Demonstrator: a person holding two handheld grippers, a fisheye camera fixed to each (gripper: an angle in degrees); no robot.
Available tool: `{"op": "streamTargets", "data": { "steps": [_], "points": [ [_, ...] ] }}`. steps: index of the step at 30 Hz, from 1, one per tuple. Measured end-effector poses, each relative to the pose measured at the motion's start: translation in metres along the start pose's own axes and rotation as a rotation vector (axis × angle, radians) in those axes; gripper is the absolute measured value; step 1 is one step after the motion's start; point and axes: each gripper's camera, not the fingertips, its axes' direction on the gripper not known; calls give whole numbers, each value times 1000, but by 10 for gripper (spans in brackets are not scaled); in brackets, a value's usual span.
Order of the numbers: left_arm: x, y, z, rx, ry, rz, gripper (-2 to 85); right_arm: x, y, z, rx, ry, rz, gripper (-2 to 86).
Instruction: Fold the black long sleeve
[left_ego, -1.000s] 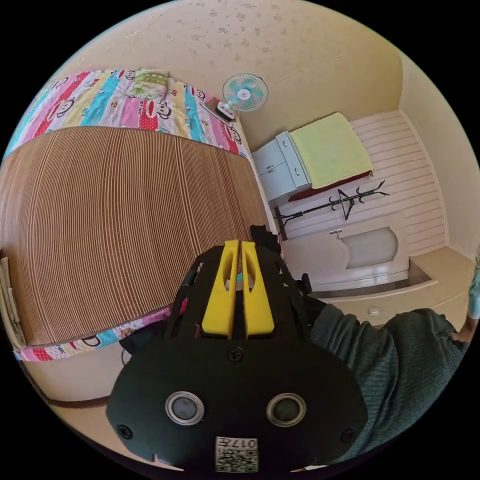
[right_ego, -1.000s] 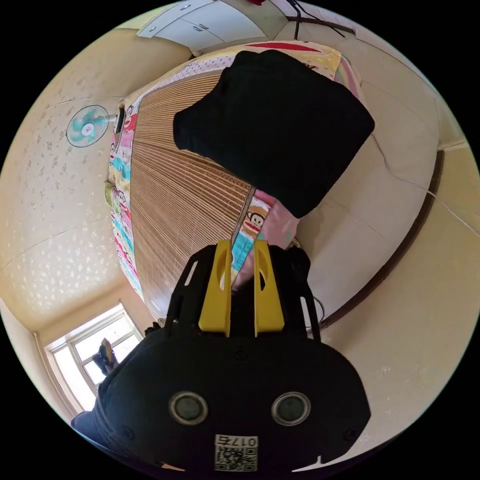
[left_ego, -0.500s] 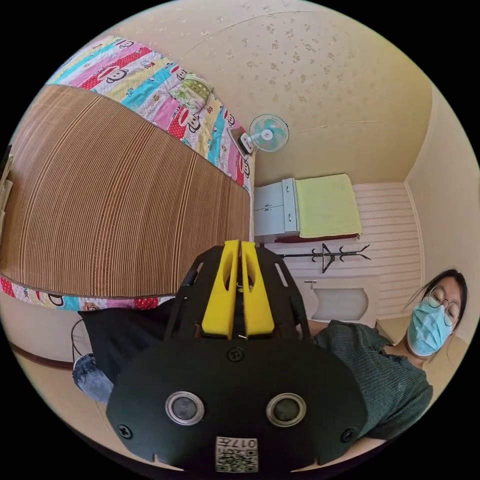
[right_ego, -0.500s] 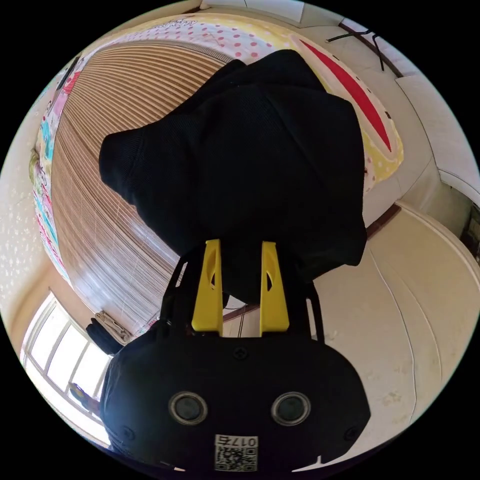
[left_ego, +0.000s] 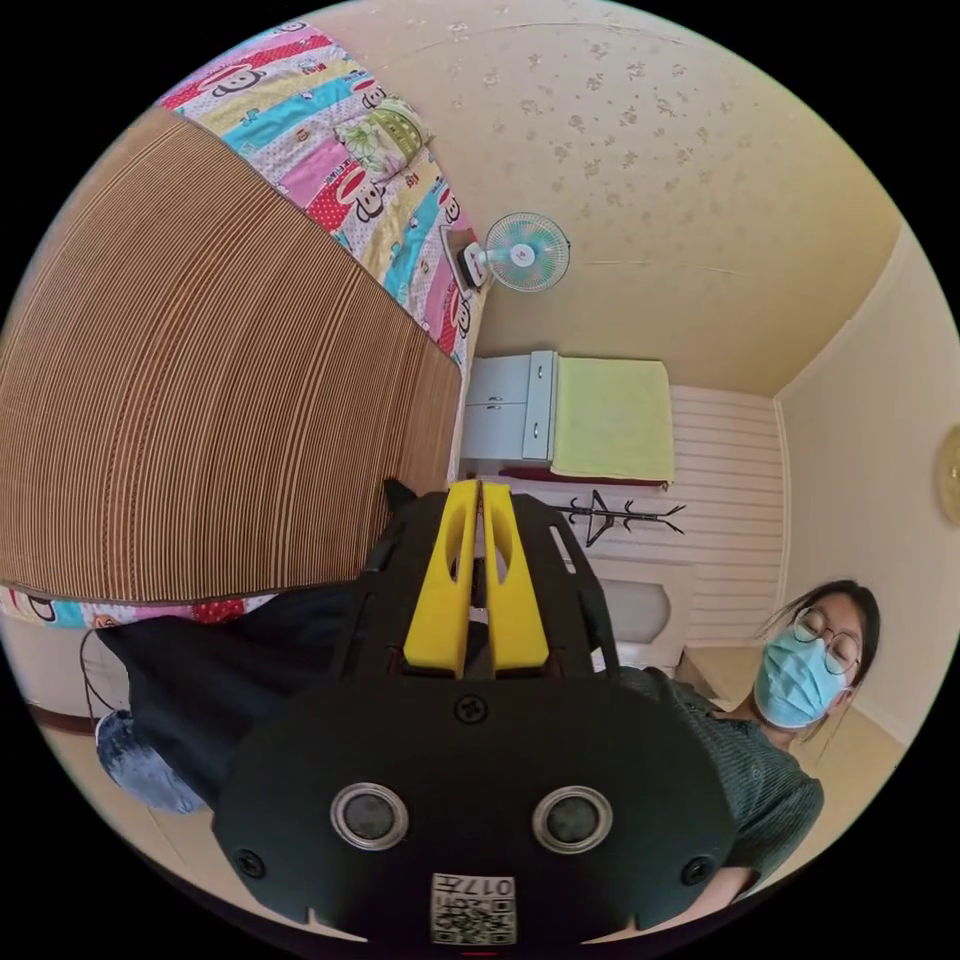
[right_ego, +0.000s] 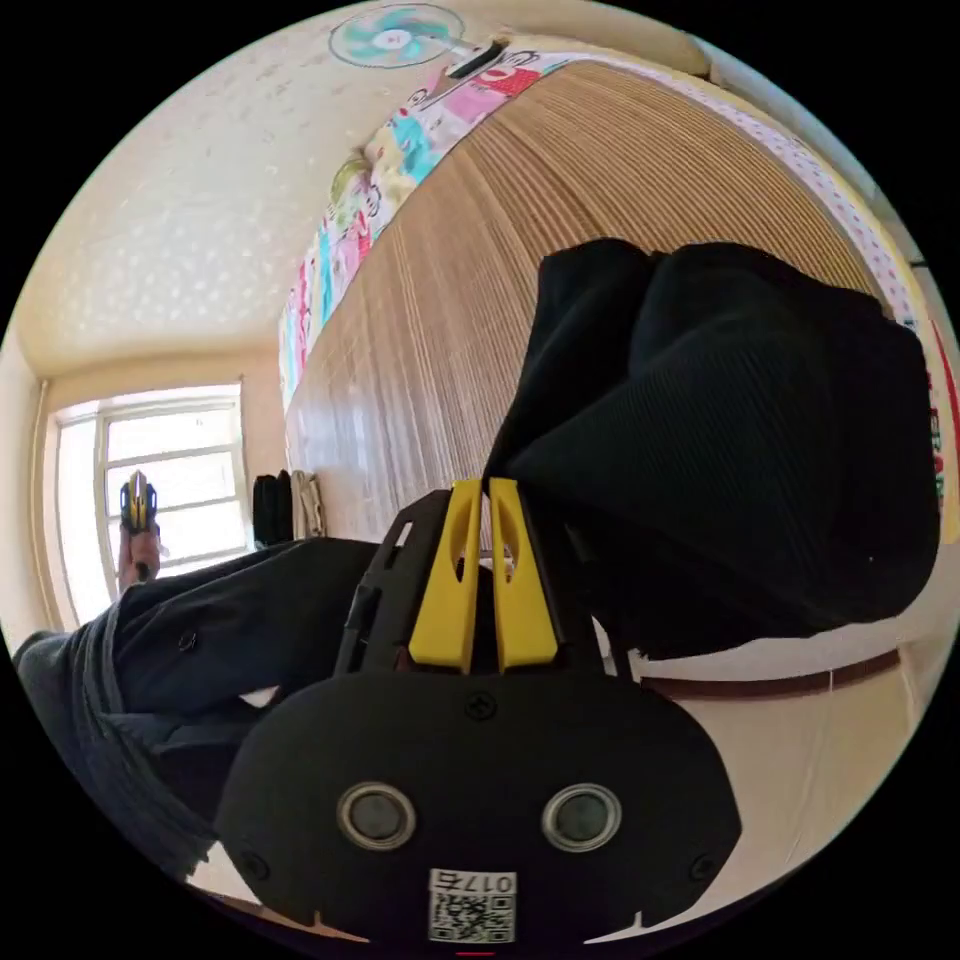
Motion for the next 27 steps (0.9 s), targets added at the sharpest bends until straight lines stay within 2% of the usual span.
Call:
{"op": "streamTargets", "data": {
  "steps": [1, 2, 7, 13, 16, 20, 22, 24, 25, 27],
  "points": [
    [1, -4, 3, -5, 3, 1, -10, -1, -1, 0, 12, -89, -17, 12],
    [2, -10, 7, -12, 11, 4, -10, 0, -1, -2, 30, -91, 10, 12],
    [4, -24, 14, -3, 15, 7, -10, 24, 15, -51, 297, 93, 280, 39],
    [-9, -28, 23, 6, 1, -53, -10, 22, -1, -70, 318, 368, 363, 105],
    [-8, -32, 31, 9, 19, -62, -10, 22, -20, -65, 315, 385, 332, 125],
    [5, -43, 48, -15, 16, -34, -10, 51, -46, -27, 117, 235, 385, 145],
    [11, -46, 54, -15, 27, -24, -10, 52, -51, -3, 32, 207, 370, 101],
    [16, -48, 59, -5, 55, -20, -10, 34, -54, 13, -16, 75, 234, 50],
    [17, -48, 60, 0, 62, -18, -10, 19, -54, 27, -62, -65, 125, 43],
    [19, -45, 59, 22, 57, -22, -10, -3, -49, 52, -170, -222, -5, 39]
  ]
}}
